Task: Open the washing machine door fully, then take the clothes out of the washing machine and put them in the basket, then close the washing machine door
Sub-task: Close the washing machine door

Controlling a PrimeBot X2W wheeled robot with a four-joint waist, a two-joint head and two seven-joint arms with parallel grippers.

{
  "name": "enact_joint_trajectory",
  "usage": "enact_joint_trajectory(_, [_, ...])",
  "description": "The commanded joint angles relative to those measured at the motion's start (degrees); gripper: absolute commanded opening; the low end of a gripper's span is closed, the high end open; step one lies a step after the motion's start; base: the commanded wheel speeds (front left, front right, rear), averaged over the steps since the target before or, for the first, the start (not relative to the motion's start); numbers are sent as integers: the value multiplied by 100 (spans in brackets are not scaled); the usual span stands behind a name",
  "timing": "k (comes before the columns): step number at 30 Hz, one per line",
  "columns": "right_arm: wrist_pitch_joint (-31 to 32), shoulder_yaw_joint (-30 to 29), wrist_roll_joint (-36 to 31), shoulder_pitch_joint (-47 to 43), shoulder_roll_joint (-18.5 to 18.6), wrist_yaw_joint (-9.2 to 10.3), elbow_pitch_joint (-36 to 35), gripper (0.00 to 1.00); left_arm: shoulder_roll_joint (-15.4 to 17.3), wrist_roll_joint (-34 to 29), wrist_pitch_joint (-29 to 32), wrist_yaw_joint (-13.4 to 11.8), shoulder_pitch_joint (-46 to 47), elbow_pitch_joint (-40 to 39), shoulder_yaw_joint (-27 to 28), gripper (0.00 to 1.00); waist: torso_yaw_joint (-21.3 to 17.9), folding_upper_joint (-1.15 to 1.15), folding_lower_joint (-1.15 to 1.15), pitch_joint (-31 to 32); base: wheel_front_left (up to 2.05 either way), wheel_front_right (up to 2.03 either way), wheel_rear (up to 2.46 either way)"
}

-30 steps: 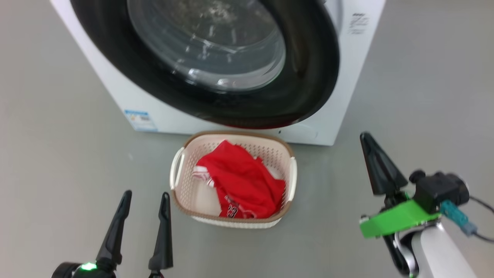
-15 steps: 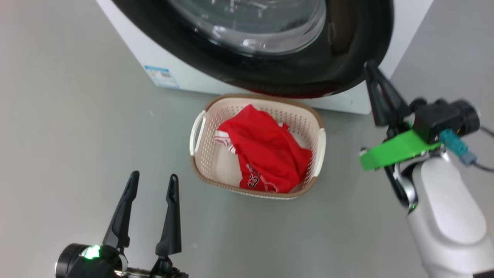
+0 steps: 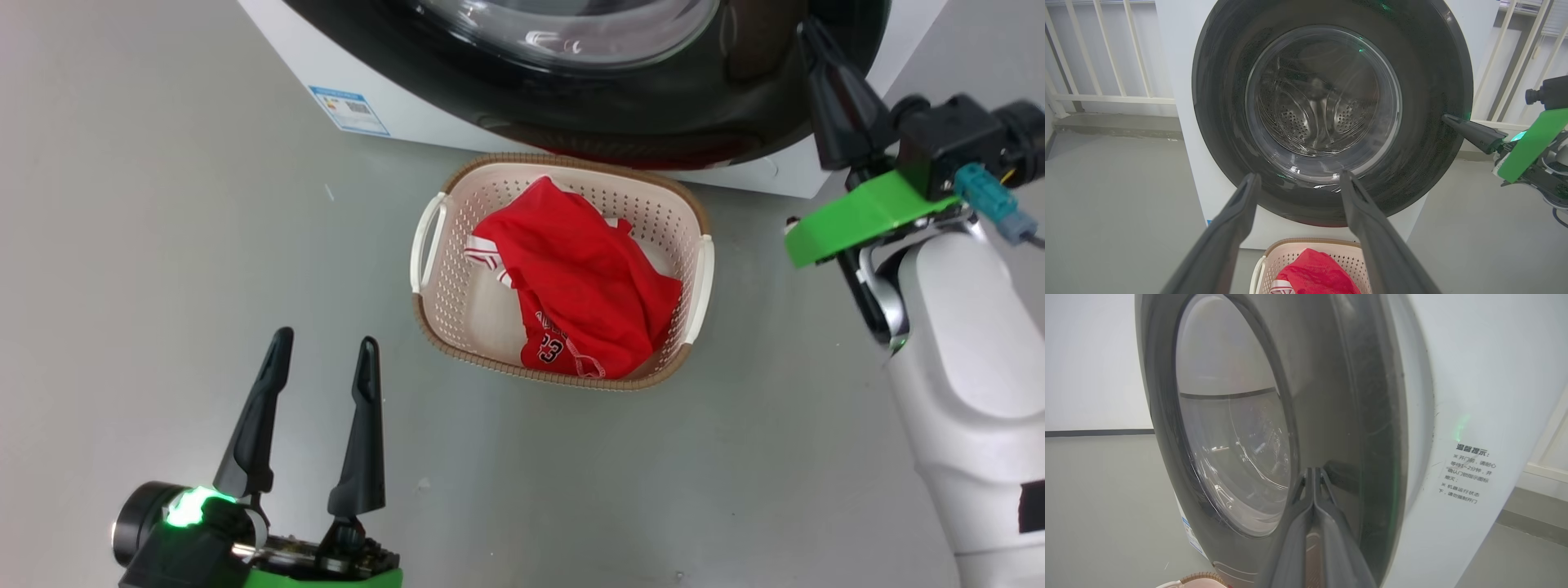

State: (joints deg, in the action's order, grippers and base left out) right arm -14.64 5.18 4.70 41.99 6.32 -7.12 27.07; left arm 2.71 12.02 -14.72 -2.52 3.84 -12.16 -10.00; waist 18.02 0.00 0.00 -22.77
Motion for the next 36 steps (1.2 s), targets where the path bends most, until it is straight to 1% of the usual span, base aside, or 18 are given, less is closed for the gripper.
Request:
enact_joint_trajectory(1, [-36, 99, -67, 173, -61, -36, -84, 0, 24, -72, -28, 50, 86, -164, 207, 100, 21, 0, 0, -45, 0, 0, 0])
enact_joint_trajectory(7, [-36, -48, -129, 559, 106, -36, 80, 0, 20, -79, -28, 98, 123, -129, 172, 100, 79, 0, 0, -184, 0, 0, 0])
enact_joint_trajectory(10, [-36, -132, -215, 822, 206, -36, 272, 0, 19, -48, -28, 92, 173, -139, 139, 100, 108, 0, 0, -276, 0, 0, 0])
enact_joint_trajectory(24, [-36, -223, -556, 1636, 374, -36, 960, 0, 18, 33, -28, 83, 331, -120, 70, 100, 113, 0, 0, -449, 0, 0, 0])
enact_joint_trajectory(36, [-36, -352, -774, 1847, 367, -36, 1198, 0, 17, 29, -28, 125, 413, -21, 46, 100, 109, 0, 0, -460, 0, 0, 0])
